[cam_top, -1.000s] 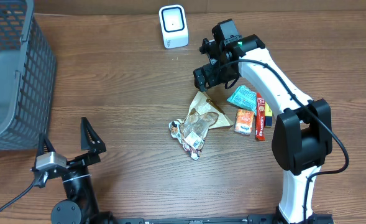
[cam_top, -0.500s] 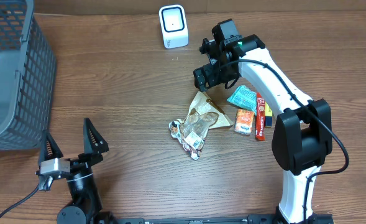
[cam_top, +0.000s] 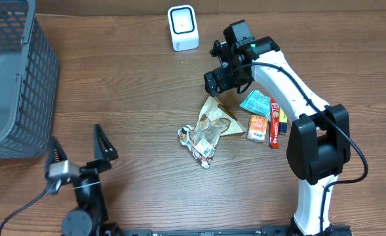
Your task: Scan the item barcode
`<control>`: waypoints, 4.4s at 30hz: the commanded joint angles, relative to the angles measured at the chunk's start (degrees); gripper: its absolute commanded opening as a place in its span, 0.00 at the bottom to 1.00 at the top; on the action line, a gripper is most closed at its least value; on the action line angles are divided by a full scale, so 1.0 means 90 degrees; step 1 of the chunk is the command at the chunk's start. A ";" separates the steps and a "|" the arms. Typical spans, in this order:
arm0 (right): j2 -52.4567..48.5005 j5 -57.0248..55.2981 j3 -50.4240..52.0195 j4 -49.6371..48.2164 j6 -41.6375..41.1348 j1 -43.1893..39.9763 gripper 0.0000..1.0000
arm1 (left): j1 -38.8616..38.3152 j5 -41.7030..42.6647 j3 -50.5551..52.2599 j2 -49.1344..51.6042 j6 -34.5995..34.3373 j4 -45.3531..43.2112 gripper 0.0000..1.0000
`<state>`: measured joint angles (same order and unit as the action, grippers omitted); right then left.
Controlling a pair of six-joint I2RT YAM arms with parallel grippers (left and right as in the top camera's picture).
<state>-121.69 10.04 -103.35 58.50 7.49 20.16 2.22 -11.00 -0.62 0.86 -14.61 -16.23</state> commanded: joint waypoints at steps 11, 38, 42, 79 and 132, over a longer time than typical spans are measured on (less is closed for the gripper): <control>-0.0022 -0.0015 0.0027 -0.0017 0.0002 -0.0046 1.00 | -0.0044 0.0202 0.0039 -0.0073 0.0267 0.2186 1.00; -0.0022 -0.0012 0.0027 -0.0017 0.0002 -0.0046 1.00 | -0.0041 0.0204 0.0039 -0.0073 0.0267 0.2186 1.00; -0.0022 -0.0012 0.0027 -0.0017 0.0002 -0.0046 1.00 | -0.0041 0.0204 0.0039 -0.0070 0.0267 0.2186 1.00; 0.1421 -0.0012 0.0024 -0.0017 0.0002 0.0015 1.00 | -0.0041 0.0204 0.0039 -0.0068 0.0267 0.2186 1.00; 1.0809 -0.0644 0.2127 0.1129 -0.0002 -0.0894 1.00 | -0.0041 0.0204 0.0039 -0.0068 0.0267 0.2186 1.00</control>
<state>-27.66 3.14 -89.08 69.91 7.49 12.45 2.22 -9.63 -0.47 0.75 -13.30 3.49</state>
